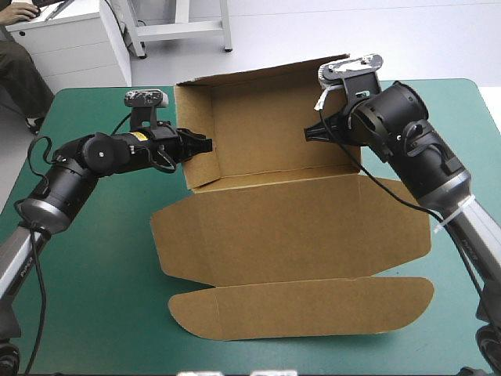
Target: Fold the box
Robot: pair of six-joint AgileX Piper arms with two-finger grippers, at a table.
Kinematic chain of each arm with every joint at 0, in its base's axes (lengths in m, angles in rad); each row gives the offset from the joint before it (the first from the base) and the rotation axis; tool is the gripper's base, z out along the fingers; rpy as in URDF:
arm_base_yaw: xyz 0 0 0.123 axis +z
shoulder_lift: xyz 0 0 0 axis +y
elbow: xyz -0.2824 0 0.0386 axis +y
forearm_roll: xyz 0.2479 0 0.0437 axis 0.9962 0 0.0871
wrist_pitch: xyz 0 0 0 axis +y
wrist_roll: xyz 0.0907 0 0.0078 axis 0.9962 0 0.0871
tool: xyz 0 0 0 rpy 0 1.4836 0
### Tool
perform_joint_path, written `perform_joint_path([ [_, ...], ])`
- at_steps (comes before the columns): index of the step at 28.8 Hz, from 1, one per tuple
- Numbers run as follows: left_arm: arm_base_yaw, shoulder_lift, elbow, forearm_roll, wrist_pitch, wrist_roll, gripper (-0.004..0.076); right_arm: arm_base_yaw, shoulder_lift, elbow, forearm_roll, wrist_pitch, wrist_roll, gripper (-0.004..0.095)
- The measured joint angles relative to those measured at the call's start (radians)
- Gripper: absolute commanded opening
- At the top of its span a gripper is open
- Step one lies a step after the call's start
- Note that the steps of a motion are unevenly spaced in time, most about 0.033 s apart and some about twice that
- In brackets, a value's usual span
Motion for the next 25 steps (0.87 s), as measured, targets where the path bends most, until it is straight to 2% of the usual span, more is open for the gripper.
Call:
perform_joint_path([
  [4, -0.013, 0.001, -0.039, 0.103, 0.034, -0.078, -0.001, 0.0, 0.0, 0.0, 0.016, 0.001, 0.01, -0.0001],
  [9, -0.059, 0.025, -0.157, 0.375, 0.175, -0.275, -0.001, -0.084, 0.025, -0.003, 0.195, 0.0, -0.01, -0.0001],
  [14, -0.069, 0.13, -0.236, 0.432, 0.285, -0.349, -0.001, -0.191, 0.097, -0.002, 0.369, 0.0, -0.091, -0.0001],
  [25, -0.071, 0.324, -0.275, 0.452, 0.348, -0.42, -0.001, -0.239, 0.266, -0.002, 0.419, 0.0, -0.151, -0.0001],
])
